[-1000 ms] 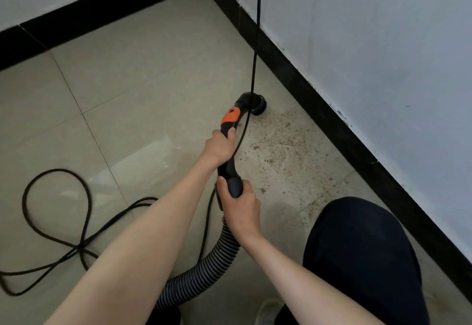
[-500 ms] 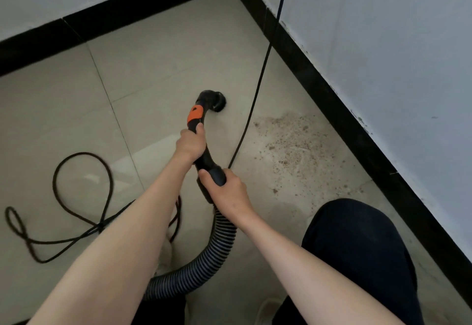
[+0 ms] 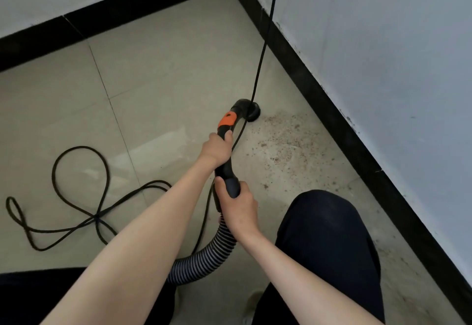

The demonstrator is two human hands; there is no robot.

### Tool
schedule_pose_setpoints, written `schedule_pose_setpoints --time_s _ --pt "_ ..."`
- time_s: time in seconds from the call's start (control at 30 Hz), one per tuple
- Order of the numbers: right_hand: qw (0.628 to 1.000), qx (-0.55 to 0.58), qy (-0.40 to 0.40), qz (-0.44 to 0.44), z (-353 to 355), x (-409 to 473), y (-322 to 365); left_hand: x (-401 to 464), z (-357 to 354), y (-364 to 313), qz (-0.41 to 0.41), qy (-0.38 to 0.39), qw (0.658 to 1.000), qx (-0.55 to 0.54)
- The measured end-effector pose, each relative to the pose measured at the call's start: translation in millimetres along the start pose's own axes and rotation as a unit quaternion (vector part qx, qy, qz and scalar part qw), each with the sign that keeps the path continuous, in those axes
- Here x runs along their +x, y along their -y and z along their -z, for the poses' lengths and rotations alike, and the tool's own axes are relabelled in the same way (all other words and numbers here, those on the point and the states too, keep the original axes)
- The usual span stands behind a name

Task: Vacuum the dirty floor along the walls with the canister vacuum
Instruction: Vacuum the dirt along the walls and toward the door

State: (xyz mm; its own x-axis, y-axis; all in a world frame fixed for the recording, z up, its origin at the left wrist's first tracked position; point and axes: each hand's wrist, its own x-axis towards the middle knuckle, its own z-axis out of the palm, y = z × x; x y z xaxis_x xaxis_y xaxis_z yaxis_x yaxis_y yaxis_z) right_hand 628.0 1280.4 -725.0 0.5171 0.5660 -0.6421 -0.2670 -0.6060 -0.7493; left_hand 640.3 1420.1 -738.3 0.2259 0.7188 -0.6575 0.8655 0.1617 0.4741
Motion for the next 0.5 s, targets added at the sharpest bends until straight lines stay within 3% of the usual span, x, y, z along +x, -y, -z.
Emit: schedule_pose_setpoints --time_s 0.3,0.5 --pt "0.994 -0.026 0.098 0.028 -13 12 14 11 32 24 0.048 -0.057 0.996 -0.049" --pt "0.976 -0.095 0.192 0.034 -38 26 41 17 71 54 0.094 -0.107 0.972 -0.189"
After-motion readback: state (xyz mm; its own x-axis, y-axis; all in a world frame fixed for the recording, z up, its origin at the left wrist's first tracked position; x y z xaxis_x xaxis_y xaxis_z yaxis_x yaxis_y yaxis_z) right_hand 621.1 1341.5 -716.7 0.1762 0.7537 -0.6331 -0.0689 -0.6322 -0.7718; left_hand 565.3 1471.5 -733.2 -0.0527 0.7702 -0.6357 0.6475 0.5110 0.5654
